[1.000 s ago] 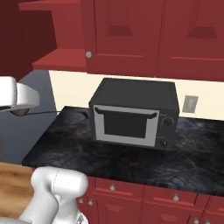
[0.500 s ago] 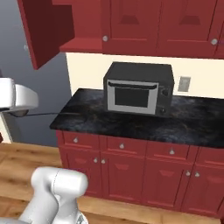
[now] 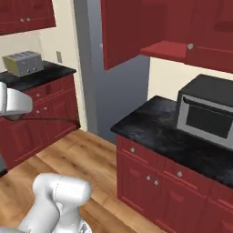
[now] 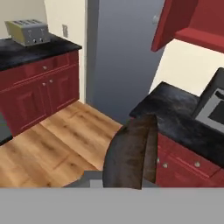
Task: Open the cabinet and move the ladle to the pot. Then close the cabinet.
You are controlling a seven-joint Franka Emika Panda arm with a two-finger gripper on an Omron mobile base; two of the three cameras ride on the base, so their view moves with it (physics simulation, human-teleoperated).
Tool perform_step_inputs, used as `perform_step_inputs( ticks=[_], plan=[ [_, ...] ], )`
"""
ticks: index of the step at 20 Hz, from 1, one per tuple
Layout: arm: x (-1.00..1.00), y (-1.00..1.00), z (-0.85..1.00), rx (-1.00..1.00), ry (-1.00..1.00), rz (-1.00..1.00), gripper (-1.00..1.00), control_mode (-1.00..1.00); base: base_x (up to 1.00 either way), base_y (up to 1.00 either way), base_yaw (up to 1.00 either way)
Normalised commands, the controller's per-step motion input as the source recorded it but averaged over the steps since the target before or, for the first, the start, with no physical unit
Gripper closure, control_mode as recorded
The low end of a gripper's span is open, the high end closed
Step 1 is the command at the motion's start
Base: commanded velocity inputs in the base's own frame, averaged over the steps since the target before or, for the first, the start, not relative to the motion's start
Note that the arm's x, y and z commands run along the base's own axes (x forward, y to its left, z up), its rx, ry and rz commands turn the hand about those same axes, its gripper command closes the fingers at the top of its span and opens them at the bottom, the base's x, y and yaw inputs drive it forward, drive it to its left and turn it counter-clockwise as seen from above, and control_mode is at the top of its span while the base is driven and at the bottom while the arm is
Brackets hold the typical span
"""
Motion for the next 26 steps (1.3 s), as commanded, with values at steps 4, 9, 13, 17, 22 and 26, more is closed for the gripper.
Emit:
perform_step_inputs(
  ticks=[4,9,13,17,22,26],
  plan=[
    [0.00,0.00,0.00,0.00,0.00,0.00,1.00,1.00,0.00,0.00,0.88],
    [0.00,0.00,0.00,0.00,0.00,0.00,1.00,1.00,0.00,0.00,0.85],
    [0.00,0.00,0.00,0.00,0.00,0.00,1.00,1.00,0.00,0.00,0.83],
    [0.00,0.00,0.00,0.00,0.00,0.00,1.00,1.00,0.00,0.00,0.82],
    [0.00,0.00,0.00,0.00,0.00,0.00,1.00,1.00,0.00,0.00,0.81],
    [0.00,0.00,0.00,0.00,0.00,0.00,1.00,1.00,0.01,0.00,0.77]
  ],
)
